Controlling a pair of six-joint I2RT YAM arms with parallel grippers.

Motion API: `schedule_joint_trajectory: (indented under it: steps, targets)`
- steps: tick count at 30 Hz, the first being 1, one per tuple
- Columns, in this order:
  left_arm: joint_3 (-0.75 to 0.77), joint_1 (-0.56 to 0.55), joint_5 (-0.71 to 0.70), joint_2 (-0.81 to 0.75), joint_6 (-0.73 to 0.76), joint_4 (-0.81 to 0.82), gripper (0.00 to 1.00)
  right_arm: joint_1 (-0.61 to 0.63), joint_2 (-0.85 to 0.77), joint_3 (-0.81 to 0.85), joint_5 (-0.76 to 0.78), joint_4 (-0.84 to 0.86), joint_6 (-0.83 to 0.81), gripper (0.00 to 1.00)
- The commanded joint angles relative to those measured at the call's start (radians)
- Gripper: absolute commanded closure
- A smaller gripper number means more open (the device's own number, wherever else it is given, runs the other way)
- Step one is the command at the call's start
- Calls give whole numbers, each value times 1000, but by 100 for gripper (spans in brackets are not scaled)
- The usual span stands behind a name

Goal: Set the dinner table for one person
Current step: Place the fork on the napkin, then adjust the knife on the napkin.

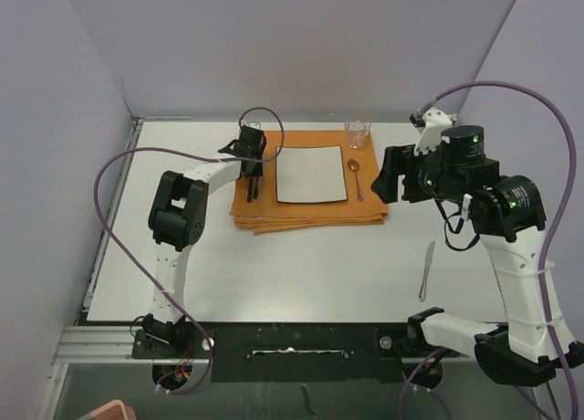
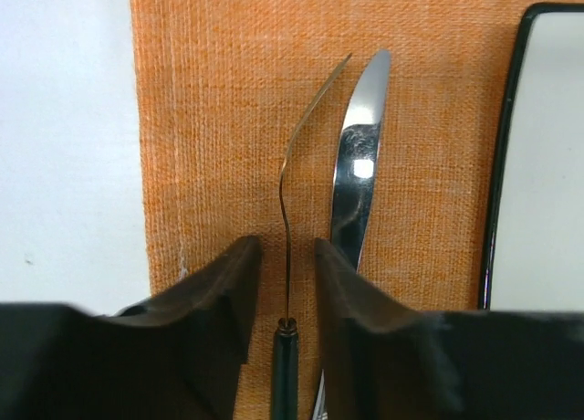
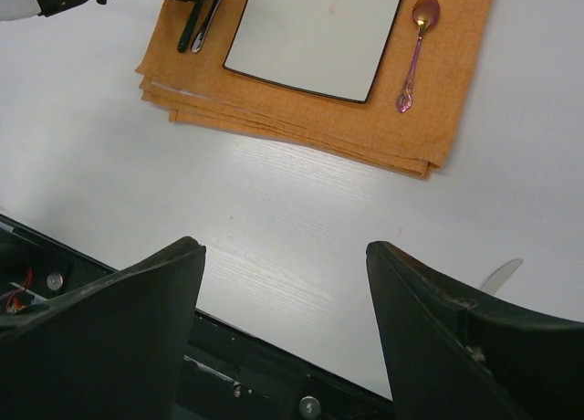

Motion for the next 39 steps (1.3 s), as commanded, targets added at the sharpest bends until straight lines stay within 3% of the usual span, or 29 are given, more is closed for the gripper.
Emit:
schedule_joint_trajectory:
  steps: [1,6,13,20,28,31,39]
  targets:
    - [-49,-3,-17,-10,-12,39,58,3,-4,28,33,31,-19,26]
    - [-95,-2,-29,-146,27,29,47,3,-28,-11,143,68,16,23]
    - [-94,-13,-41,-440,12,-106,46,3,-65,-135,215,155,93,23]
    - [-265,-65,-27,-635,-25,-102,46,7,-116,-231,169,196,151,24]
    - [-372,-136,118,-568,-73,-31,58,7,-133,-197,179,150,141,25]
    - [-343,-148,107,-490,-71,-30,63,8,-148,-177,182,123,139,25]
    - [-201,-181,46,-302,11,-50,63,6,-174,-109,206,32,122,25]
